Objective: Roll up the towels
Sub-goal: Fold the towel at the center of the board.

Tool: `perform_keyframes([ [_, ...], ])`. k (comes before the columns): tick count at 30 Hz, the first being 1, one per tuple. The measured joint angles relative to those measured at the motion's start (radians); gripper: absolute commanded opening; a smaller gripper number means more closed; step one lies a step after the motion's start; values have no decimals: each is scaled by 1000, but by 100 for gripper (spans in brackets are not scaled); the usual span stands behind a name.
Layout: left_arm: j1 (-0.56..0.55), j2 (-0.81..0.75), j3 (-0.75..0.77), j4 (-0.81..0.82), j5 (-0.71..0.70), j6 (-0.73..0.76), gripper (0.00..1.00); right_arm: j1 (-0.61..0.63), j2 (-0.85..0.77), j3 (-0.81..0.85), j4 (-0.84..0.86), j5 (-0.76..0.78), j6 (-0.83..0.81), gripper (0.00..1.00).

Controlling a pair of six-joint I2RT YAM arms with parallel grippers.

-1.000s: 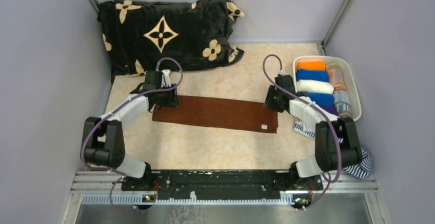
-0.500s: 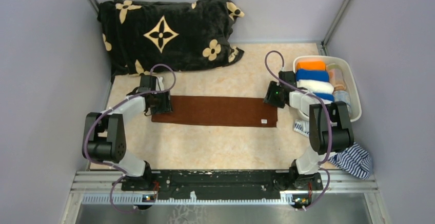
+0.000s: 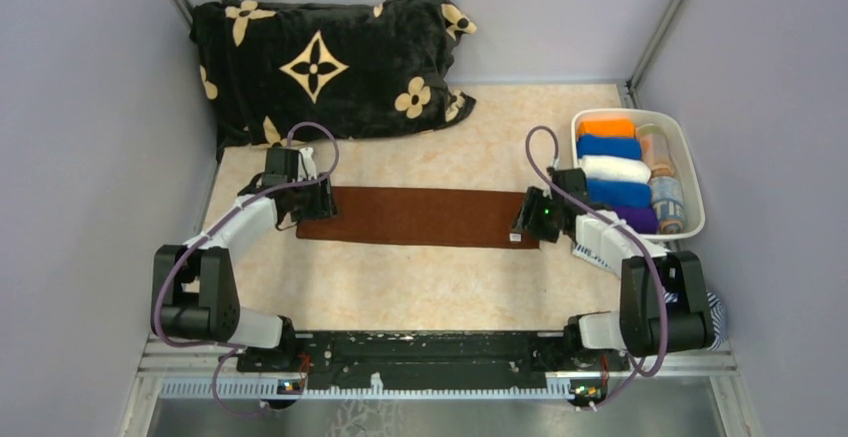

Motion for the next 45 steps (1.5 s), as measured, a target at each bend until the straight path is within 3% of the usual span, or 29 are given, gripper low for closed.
perform_keyframes([
  [3, 0, 1, -15, -2, 0, 4, 64, 2, -3, -78, -14, 11, 23, 52],
  [10, 0, -2, -16, -6, -26, 33, 65, 2, -70, -76, -114, 124, 10, 54],
  [16, 0, -22, -16, -9, -55, 62, 65, 5, -87, 38, -210, 217, -56, 55],
  [21, 0, -30, -15, -10, -74, 76, 65, 14, 8, 140, -201, 269, -94, 52],
  [32, 0, -30, -15, -16, -88, 87, 65, 57, 201, 160, -223, 309, -119, 47],
  [39, 0, -30, -15, -16, -92, 87, 65, 87, 245, 186, -235, 326, -121, 37],
  [45, 0, -30, -15, -16, -95, 87, 65, 125, 278, 211, -235, 332, -122, 13],
])
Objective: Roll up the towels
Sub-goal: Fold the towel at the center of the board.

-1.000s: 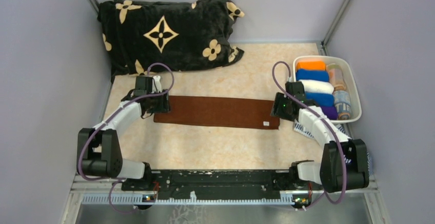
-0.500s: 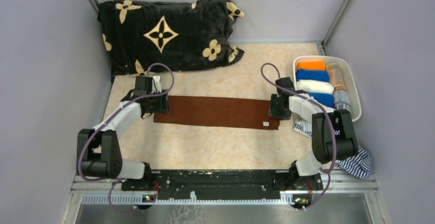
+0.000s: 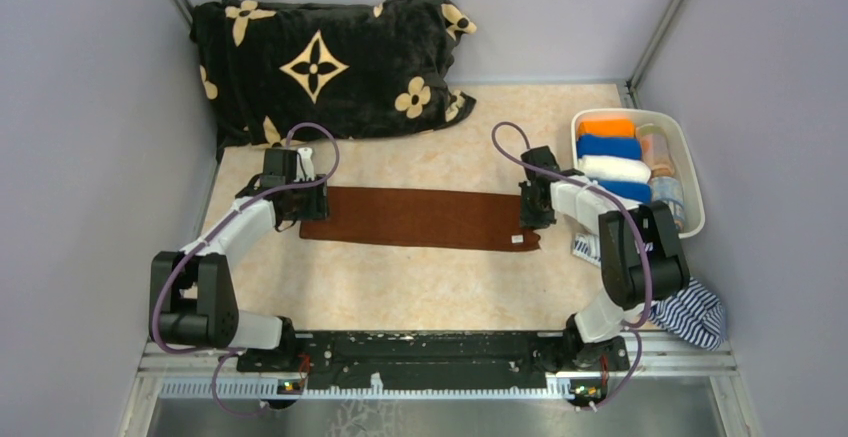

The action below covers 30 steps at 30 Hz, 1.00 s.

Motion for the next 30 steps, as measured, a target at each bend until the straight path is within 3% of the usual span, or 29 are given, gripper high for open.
perform_keyframes([
  [4, 0, -6, 0, 0, 0, 0, 65, 11, 3, 10, 0, 0, -5, 0],
  [16, 3, -23, 0, 0, 0, -1, 65, 92, -6, 94, -165, 132, -50, 0],
  [26, 8, -30, 0, 2, 56, -33, 65, -16, -100, 300, -363, 435, -130, 0],
  [30, 8, -30, -13, 18, 113, -61, 65, -22, -101, 383, -380, 451, -156, 0],
])
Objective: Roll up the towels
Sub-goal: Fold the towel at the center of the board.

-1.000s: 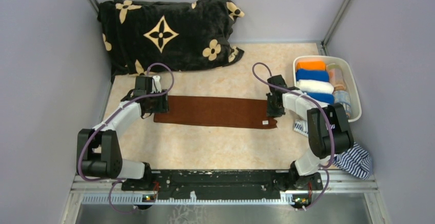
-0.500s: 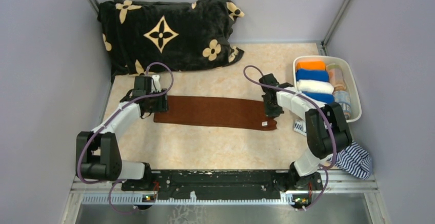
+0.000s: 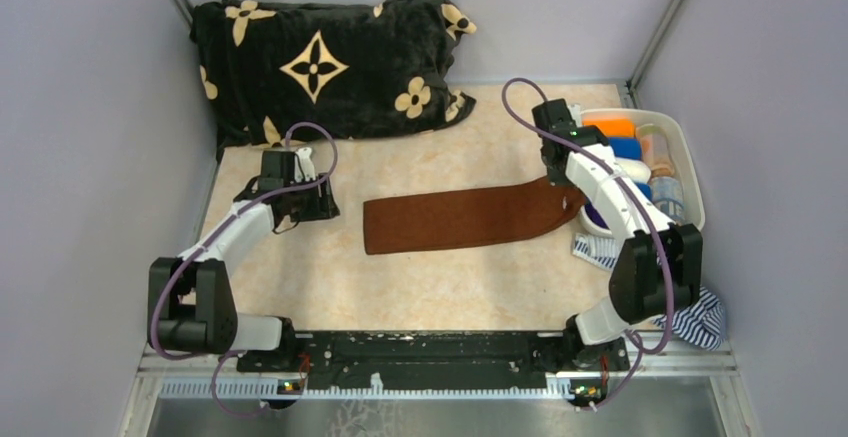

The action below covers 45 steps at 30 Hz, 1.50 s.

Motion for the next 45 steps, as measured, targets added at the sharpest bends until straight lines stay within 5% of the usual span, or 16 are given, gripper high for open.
perform_keyframes([
  [18, -2, 193, -25, 107, 274, -125, 59, 412, 273, 220, 150, -549, 129, 0],
  [27, -29, 247, -25, 180, 372, -180, 54, 561, 456, 367, 169, -642, 190, 0],
  [32, -53, 273, -25, 201, 396, -189, 43, 612, 518, 425, 168, -671, 209, 0],
  [45, -74, 296, -24, 204, 404, -198, 30, 653, 607, 527, 166, -710, 234, 0],
])
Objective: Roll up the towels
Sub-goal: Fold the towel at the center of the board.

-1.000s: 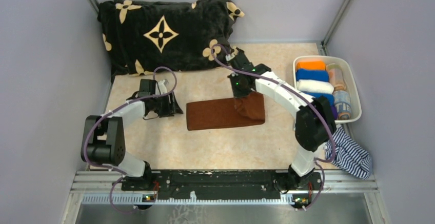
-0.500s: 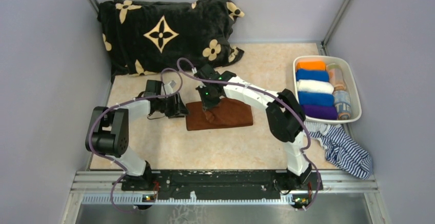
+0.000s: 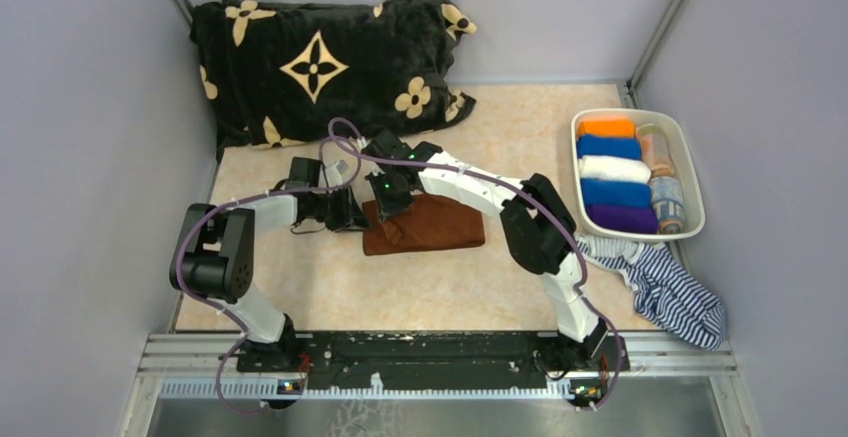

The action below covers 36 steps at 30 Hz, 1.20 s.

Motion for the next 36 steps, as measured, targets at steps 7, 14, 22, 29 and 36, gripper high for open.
perform_keyframes([
  [7, -6, 0, 2, -3, -3, 0, 33, 7, 35, 7, 5, -19, 9, 10],
  [14, -6, 0, 10, -18, -8, -5, 40, 12, 75, 19, 43, -51, 22, 44],
  [22, -12, -67, 21, -87, -148, 22, 55, 18, -60, -107, 117, -39, -10, 61],
  [29, -14, -219, 20, -160, -325, 47, 59, -51, -501, -488, 299, -2, -27, 65],
  [36, -165, -360, 17, -150, -351, -35, 57, -231, -722, -788, 451, 10, -15, 66],
])
